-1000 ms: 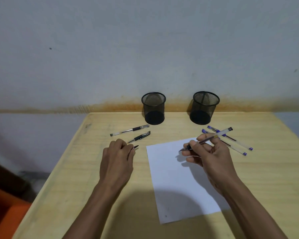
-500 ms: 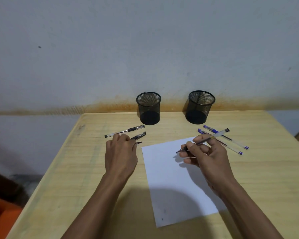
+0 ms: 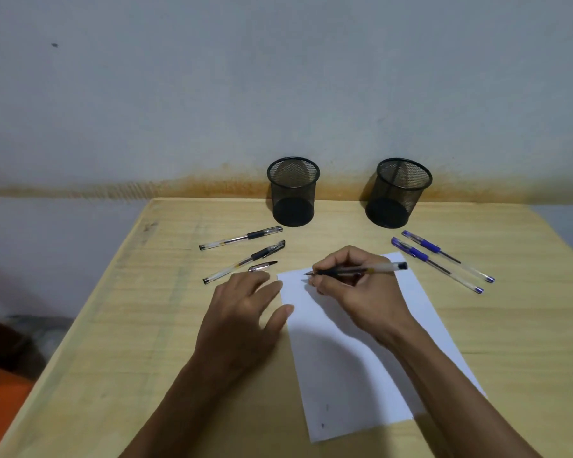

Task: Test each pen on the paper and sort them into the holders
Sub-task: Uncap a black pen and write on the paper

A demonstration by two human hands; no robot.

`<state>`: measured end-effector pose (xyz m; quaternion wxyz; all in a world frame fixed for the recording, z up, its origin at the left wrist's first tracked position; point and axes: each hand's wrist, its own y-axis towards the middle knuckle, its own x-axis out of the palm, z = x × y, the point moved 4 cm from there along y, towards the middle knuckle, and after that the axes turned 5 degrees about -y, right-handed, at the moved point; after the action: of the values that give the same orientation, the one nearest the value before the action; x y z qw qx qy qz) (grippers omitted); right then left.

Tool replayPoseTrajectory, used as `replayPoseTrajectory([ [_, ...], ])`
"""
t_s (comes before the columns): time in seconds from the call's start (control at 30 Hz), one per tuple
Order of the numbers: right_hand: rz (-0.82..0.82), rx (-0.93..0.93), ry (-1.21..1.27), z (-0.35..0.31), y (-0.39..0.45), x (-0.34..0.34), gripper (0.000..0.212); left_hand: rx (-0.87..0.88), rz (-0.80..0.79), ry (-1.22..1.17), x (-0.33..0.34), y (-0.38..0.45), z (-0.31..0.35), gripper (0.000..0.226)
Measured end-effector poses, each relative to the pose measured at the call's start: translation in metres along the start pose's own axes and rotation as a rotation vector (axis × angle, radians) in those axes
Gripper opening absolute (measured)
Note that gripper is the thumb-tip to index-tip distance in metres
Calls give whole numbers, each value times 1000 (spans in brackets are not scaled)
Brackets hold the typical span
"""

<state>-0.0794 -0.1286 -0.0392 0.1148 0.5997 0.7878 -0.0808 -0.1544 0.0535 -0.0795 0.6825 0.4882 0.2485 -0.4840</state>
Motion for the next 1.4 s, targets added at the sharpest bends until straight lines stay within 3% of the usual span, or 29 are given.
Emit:
replayPoseTrajectory([
  [0.3, -63, -29, -109, 3, 32, 28, 11, -27, -119, 48, 1, 2, -3, 39],
  [0.5, -36, -23, -191, 19, 39, 32, 14, -11, -99, 52, -2, 2, 1, 34],
  [1.4, -51, -99, -127, 27, 45, 38, 16, -81, -124, 31, -3, 4, 3, 37],
])
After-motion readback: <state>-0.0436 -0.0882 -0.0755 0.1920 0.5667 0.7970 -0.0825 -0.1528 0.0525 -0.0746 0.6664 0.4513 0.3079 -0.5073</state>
